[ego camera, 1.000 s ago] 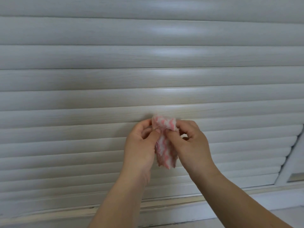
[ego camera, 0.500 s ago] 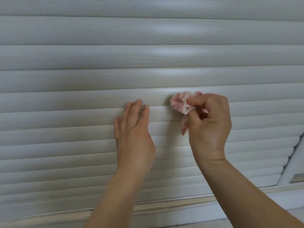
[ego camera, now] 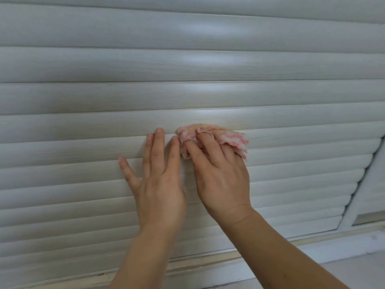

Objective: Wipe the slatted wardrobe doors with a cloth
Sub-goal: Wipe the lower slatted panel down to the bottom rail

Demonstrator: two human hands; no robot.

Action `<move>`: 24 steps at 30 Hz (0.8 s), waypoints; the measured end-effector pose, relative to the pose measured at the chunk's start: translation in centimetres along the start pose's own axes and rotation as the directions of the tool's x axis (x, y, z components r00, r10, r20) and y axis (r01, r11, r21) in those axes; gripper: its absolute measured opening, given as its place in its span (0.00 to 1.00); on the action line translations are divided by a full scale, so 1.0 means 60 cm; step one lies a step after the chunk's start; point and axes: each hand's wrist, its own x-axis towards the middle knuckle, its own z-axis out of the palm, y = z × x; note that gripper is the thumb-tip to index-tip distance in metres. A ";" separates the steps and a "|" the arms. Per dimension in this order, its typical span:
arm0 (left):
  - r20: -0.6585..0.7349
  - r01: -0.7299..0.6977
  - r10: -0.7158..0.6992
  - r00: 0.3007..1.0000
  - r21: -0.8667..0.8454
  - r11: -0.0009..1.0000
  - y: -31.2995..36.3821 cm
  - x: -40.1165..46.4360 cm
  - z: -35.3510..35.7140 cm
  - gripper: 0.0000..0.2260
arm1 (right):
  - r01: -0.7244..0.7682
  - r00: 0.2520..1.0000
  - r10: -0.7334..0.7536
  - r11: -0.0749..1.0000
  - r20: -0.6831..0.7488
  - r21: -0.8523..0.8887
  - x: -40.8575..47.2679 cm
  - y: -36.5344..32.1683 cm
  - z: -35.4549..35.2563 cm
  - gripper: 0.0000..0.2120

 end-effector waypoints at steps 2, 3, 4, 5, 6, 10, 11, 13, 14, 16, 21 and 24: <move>-0.019 0.028 -0.028 0.999 0.000 1.000 0.007 0.000 0.001 0.30 | -0.007 1.000 0.006 0.996 -0.021 -0.093 -0.007 0.021 -0.005 0.18; -0.026 0.041 -0.041 0.999 -0.002 0.999 0.010 -0.001 0.003 0.30 | -0.019 0.999 0.015 0.991 -0.029 -0.130 -0.009 0.032 -0.007 0.18; -0.032 0.052 -0.052 0.998 0.000 0.999 0.011 -0.002 0.004 0.30 | -0.034 0.999 0.029 0.987 -0.037 -0.159 -0.011 0.044 -0.008 0.18; -0.039 0.059 -0.059 0.998 0.005 0.998 0.012 -0.002 0.006 0.30 | -0.055 0.998 0.048 0.982 -0.044 -0.181 -0.013 0.057 -0.011 0.18; -0.044 0.063 -0.062 0.997 0.011 0.998 0.013 -0.003 0.008 0.31 | -0.084 0.996 0.075 0.977 -0.053 -0.195 -0.014 0.068 -0.012 0.18; -0.076 0.061 -0.059 0.995 0.027 0.998 0.015 -0.008 0.013 0.33 | -0.252 0.966 0.237 0.953 -0.105 -0.166 -0.019 0.108 -0.014 0.17; -0.079 0.062 -0.060 0.995 0.028 0.998 0.015 -0.008 0.013 0.34 | -0.315 0.946 0.298 0.939 -0.129 -0.141 -0.020 0.117 -0.014 0.16; -0.089 0.057 -0.053 0.995 0.034 0.998 0.014 -0.007 0.012 0.34 | -0.459 0.878 0.441 0.886 -0.187 -0.067 -0.021 0.131 -0.012 0.16; -0.092 0.052 -0.048 0.995 0.035 0.998 0.013 -0.007 0.012 0.34 | -0.526 0.833 0.509 0.850 -0.217 -0.024 -0.021 0.135 -0.011 0.16; -0.086 0.044 -0.041 0.995 0.034 0.998 0.012 -0.007 0.010 0.34 | -0.618 0.750 0.611 0.784 -0.255 0.058 -0.018 0.136 -0.008 0.16; -0.067 0.059 -0.058 0.996 0.010 0.998 0.014 -0.008 0.010 0.35 | -0.654 0.722 0.656 0.751 -0.219 0.092 -0.004 0.085 0.006 0.19; -0.057 0.058 -0.058 0.997 0.009 0.998 0.014 -0.008 0.013 0.33 | -0.520 0.845 0.512 0.854 -0.153 -0.012 -0.015 0.041 0.012 0.19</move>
